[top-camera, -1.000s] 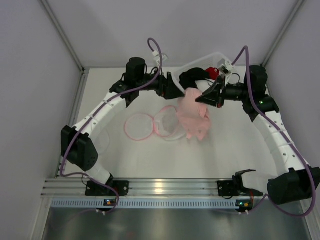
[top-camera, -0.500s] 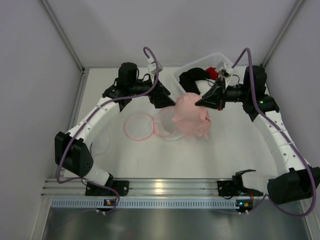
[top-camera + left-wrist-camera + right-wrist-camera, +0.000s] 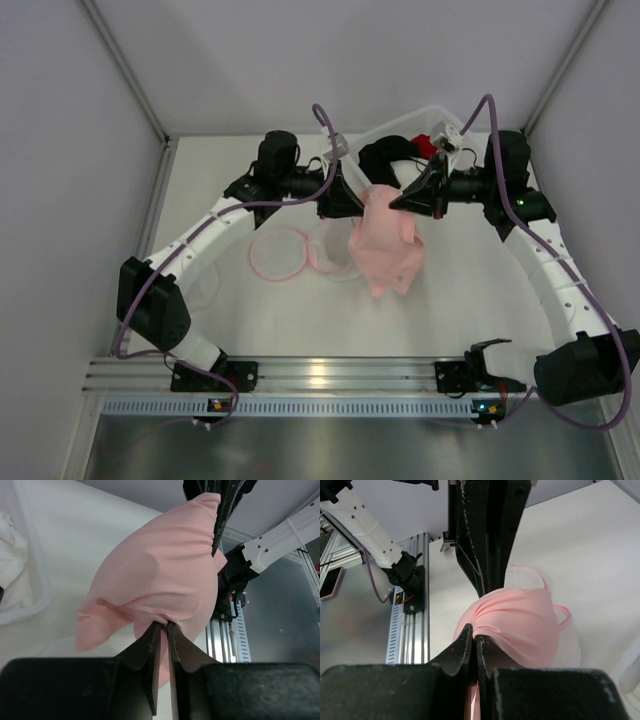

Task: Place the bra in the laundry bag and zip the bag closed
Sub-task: Place the bra in the laundry bag.

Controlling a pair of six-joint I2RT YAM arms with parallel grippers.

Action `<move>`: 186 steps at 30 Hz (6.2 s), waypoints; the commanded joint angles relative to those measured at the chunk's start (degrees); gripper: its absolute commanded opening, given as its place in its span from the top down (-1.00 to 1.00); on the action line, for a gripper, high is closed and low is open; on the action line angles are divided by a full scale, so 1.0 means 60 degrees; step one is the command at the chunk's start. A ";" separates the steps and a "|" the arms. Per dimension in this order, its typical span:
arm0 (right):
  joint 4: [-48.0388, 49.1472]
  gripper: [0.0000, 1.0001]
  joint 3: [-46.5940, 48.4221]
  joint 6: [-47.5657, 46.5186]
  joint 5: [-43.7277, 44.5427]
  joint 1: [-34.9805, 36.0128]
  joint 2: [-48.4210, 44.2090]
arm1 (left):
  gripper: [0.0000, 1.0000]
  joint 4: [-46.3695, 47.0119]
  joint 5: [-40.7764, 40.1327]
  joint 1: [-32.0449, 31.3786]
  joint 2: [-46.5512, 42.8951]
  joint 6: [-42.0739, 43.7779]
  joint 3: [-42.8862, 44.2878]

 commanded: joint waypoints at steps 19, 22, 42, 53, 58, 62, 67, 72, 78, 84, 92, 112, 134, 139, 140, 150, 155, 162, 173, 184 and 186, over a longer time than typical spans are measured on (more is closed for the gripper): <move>0.1428 1.00 -0.0719 0.1121 0.2666 0.0038 -0.0387 | 1.00 0.1875 -0.1029 0.0003 -0.1966 -0.0079 -0.0877; 0.2994 1.00 -0.1421 0.2470 0.2771 -0.0006 -0.0650 | 1.00 0.1024 -0.1147 0.0003 -0.2332 0.0479 -0.1110; 0.7759 -0.24 -0.3107 0.7042 0.2945 0.0111 -0.0520 | 1.00 0.1433 -0.0708 0.0018 -0.2508 0.0568 -0.1332; 0.9363 1.00 -0.3548 0.8818 0.3941 0.0331 0.0433 | 1.00 0.1214 -0.0839 0.0032 -0.2596 0.0918 -0.1390; 0.8233 1.00 -0.3109 0.7983 0.4133 0.0345 0.0068 | 1.00 0.0145 -0.1585 0.0032 -0.2757 0.1448 -0.1609; 0.8465 1.00 -0.2933 0.7660 0.3375 0.0360 -0.0270 | 0.69 -0.0208 -0.2011 0.0032 -0.2860 0.0967 -0.1756; 0.8877 1.00 -0.2684 0.7470 0.2318 0.0360 -0.0212 | -0.34 -0.0179 -0.2990 0.0018 -0.2801 0.0467 -0.1420; 0.8848 1.00 -0.2567 0.6885 0.1278 0.0360 -0.0270 | -0.96 -0.0120 -0.4615 0.0047 -0.3137 0.0509 -0.1185; 0.7180 1.00 -0.1953 0.5215 0.0369 0.0360 -0.0446 | -0.96 0.0144 -0.5690 0.0105 -0.3432 0.1023 -0.0907; 0.6518 1.00 -0.1526 0.4759 0.0441 0.0345 -0.0226 | -0.96 -0.0134 -0.2864 0.0120 -0.2453 0.1068 0.0044; 0.5801 1.00 -0.1351 0.4526 0.1291 0.0360 -0.0197 | -0.96 -0.0134 -0.1936 -0.0099 -0.1966 -0.0293 0.0470; 0.6152 1.00 -0.1394 0.4730 0.1130 0.0404 -0.0344 | -0.43 -0.1262 -0.5132 -0.1549 -0.0472 0.0408 0.0954; 0.2825 -0.82 -0.1098 0.4919 0.5553 0.0287 0.0155 | 1.00 -0.3357 -0.7650 -0.0921 -0.0824 -0.2255 0.2667; 0.3953 -0.85 -0.2110 0.5564 0.6152 0.0301 -0.0153 | 1.00 -0.3751 -0.8105 -0.0569 -0.0751 -0.3252 0.3193; 0.3998 -0.86 -0.2214 0.5623 0.6270 0.0287 -0.0153 | 1.00 -0.3927 -0.8062 -0.0394 -0.0692 -0.3370 0.3326; 0.3972 -0.82 -0.2728 0.5553 0.7411 0.0886 0.0402 | 1.00 -0.5919 -0.7636 -0.0070 -0.1248 -0.2786 0.3853; 0.2329 -0.79 -0.1863 0.4687 1.0093 0.2467 0.0638 | 1.00 -0.7192 -0.7959 0.0076 -0.1819 -0.2771 0.4016; 0.4655 -0.79 -0.2507 0.5124 0.9538 0.3451 0.0741 | 1.00 -0.7415 -0.8793 0.0354 -0.2288 -0.3384 0.3956; 0.2769 -0.52 -0.1907 0.4027 1.1383 0.4388 0.1516 | 1.00 -0.7694 -0.7037 0.1058 -0.2742 -0.3240 0.3313; 0.2255 -0.25 -0.1570 0.3792 1.2321 0.4930 0.2585 | 1.00 -0.6566 -0.6509 0.1043 -0.3357 -0.3254 0.1599; 0.2226 -0.22 -0.1497 0.3792 1.2394 0.4945 0.2790 | 1.00 -0.6420 -0.6494 0.1058 -0.3445 -0.3298 0.1423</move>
